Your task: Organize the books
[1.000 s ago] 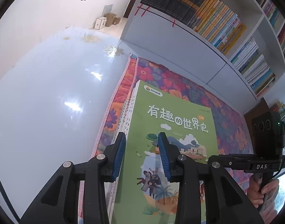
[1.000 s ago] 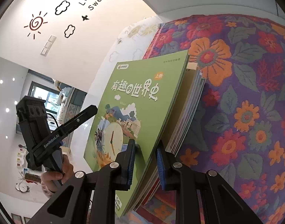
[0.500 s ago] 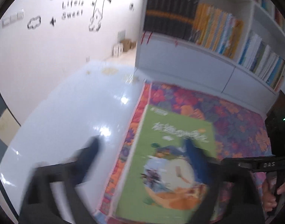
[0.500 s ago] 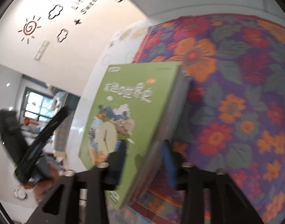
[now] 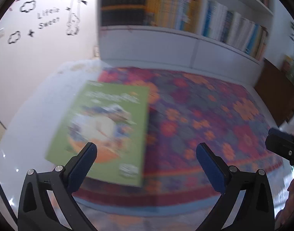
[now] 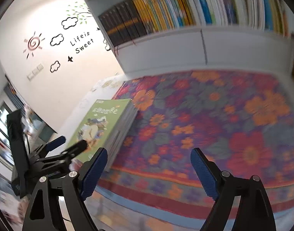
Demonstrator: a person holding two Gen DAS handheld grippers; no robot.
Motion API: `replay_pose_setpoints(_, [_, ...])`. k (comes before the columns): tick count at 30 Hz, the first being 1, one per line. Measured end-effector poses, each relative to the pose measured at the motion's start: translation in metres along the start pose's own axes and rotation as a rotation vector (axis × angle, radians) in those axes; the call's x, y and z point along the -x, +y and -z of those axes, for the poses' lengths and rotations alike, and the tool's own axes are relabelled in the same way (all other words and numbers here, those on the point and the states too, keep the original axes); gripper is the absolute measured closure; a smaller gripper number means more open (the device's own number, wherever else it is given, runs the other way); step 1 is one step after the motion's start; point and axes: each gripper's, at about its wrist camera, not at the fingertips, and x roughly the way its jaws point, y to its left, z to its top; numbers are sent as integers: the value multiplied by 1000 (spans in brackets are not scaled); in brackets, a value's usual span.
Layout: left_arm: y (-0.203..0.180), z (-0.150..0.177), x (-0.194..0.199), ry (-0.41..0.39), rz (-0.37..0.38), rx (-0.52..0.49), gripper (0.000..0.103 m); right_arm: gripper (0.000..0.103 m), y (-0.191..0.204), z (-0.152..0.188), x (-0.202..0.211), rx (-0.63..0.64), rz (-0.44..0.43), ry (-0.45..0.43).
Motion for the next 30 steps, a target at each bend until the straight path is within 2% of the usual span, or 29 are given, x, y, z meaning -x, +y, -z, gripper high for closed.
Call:
replay_pose_setpoints(4, [-29, 14, 7, -26, 1, -15, 1, 16, -1, 23, 27, 55, 113, -37])
replay_pose_setpoints(8, [-53, 28, 12, -38, 10, -24, 1, 16, -16, 44, 40, 21, 210, -77])
replay_pose_setpoints(12, [-68, 38, 16, -53, 4, -24, 1, 16, -23, 56, 34, 67, 336, -53])
replay_pose_setpoints(18, [-75, 42, 14, -65, 2, 12, 1, 16, -29, 67, 24, 86, 288, -4])
replay_pose_setpoints(21, [-77, 41, 11, -61, -24, 2, 1, 16, -27, 67, 25, 114, 301, -34])
replay_pose_setpoints(25, [-73, 40, 3, -52, -63, 12, 1, 16, -34, 65, 29, 50, 211, -93])
replay_pose_setpoints(27, [-72, 39, -1, -43, -73, 12, 1, 16, -35, 63, 26, 41, 211, -101])
replay_pose_setpoints(30, [-73, 38, -7, -30, -75, 8, 1, 16, -34, 60, 13, 67, 240, -58])
